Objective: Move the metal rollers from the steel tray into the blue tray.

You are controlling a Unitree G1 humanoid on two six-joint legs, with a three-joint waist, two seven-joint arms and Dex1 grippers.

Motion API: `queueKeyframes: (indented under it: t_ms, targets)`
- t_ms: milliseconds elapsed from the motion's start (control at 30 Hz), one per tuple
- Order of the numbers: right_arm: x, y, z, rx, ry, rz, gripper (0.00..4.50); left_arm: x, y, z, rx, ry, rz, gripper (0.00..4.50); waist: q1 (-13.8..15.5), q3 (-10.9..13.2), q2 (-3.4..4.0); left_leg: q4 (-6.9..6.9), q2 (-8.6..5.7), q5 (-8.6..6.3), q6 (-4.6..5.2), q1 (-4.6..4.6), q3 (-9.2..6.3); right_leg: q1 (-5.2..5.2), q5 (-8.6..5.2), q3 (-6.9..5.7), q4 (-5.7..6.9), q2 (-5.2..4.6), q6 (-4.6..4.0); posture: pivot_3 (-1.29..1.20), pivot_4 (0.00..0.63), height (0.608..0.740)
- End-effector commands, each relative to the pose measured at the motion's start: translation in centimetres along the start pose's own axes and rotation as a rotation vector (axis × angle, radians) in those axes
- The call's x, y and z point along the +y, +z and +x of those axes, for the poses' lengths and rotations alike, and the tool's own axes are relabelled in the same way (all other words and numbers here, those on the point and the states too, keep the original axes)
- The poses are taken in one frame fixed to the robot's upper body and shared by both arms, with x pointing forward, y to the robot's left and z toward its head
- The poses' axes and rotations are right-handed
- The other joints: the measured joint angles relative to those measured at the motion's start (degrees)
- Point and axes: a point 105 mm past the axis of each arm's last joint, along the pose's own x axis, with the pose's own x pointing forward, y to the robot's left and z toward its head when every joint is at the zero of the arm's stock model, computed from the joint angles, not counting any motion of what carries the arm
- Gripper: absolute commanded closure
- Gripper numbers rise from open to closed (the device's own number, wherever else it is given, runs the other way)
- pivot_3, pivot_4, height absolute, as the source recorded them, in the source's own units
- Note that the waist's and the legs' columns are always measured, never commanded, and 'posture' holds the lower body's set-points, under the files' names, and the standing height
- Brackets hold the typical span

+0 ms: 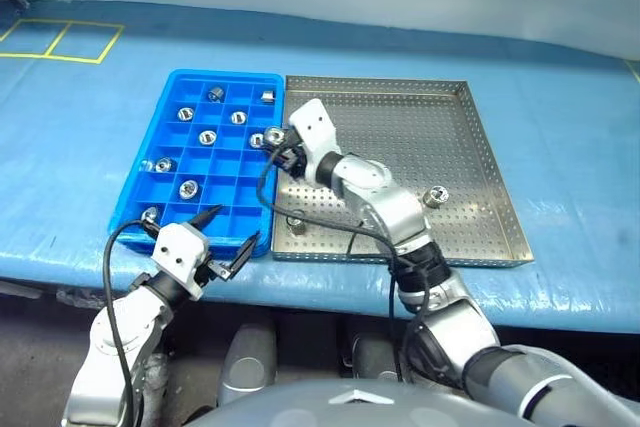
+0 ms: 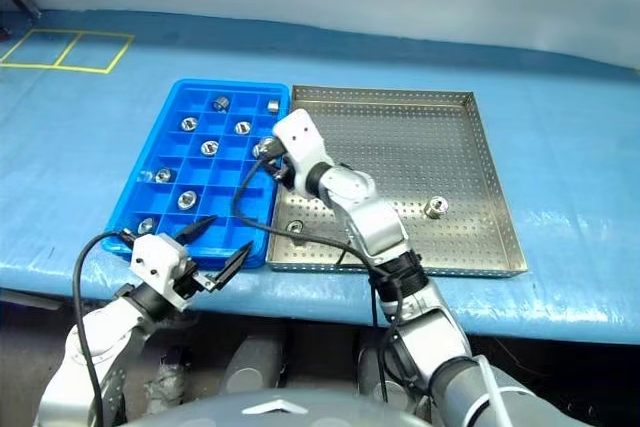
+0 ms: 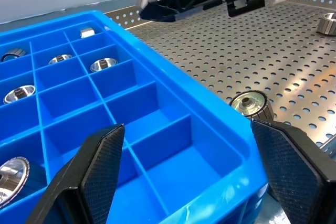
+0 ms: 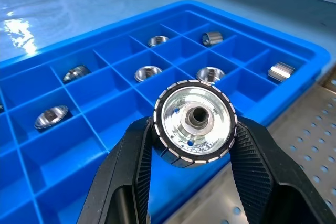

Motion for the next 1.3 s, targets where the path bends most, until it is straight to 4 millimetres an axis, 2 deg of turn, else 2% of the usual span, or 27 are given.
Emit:
queueKeyframes:
  t_ms: [33,267,500,800,1067,1300]
  targets:
    - [0.5,1.4,1.0,-0.048,0.006,-0.061,2.69,-0.1,1.6,-0.4,-0.059,0.008,0.023,0.26,0.3,0.0,0.00,0.00,0.00,0.00,0.00,0.00,0.00,0.00,0.00,0.00,0.00,0.00,0.00,0.34,0.150,0.740]
    - [1.9,0.4,3.8,-0.007,0.054,-0.065,2.69,0.5,1.4,-1.0,-0.049,0.081,0.027,0.26,0.4,0.0,0.01,0.00,0.01,0.01,-0.01,0.01,0.01,0.00,-0.01,-0.01,0.01,0.01,-0.02,0.37,0.150,0.740]
    - [2.5,0.2,5.3,0.002,0.086,-0.062,2.69,1.1,1.6,-1.9,-0.054,0.161,0.032,0.26,1.1,0.0,0.00,-0.10,0.01,0.00,-0.01,0.01,0.01,-0.04,-0.04,-0.02,0.00,0.01,-0.07,0.43,0.150,0.740]
    - [2.9,0.9,5.8,-0.026,0.122,-0.067,2.69,1.2,2.0,-3.0,-0.048,0.225,0.034,0.26,1.8,0.0,0.01,-0.11,0.02,0.00,-0.01,0.05,-0.01,-0.02,-0.07,-0.04,0.02,0.03,-0.10,0.51,0.150,0.740]
    - [2.8,2.5,5.6,-0.080,0.127,-0.059,2.69,1.0,2.0,-3.5,-0.035,0.257,0.026,0.26,4.4,0.0,0.02,-0.14,0.02,0.00,-0.01,-0.03,-0.02,-0.10,-0.09,-0.06,0.00,0.03,-0.13,0.55,0.150,0.740]
    - [1.8,1.4,6.2,-0.031,0.090,-0.054,2.69,0.7,2.0,-3.4,-0.037,0.260,0.015,0.26,6.2,0.0,0.04,-0.14,0.02,0.00,-0.01,-0.07,-0.02,-0.17,-0.11,-0.07,-0.01,0.04,-0.14,0.56,0.150,0.740]
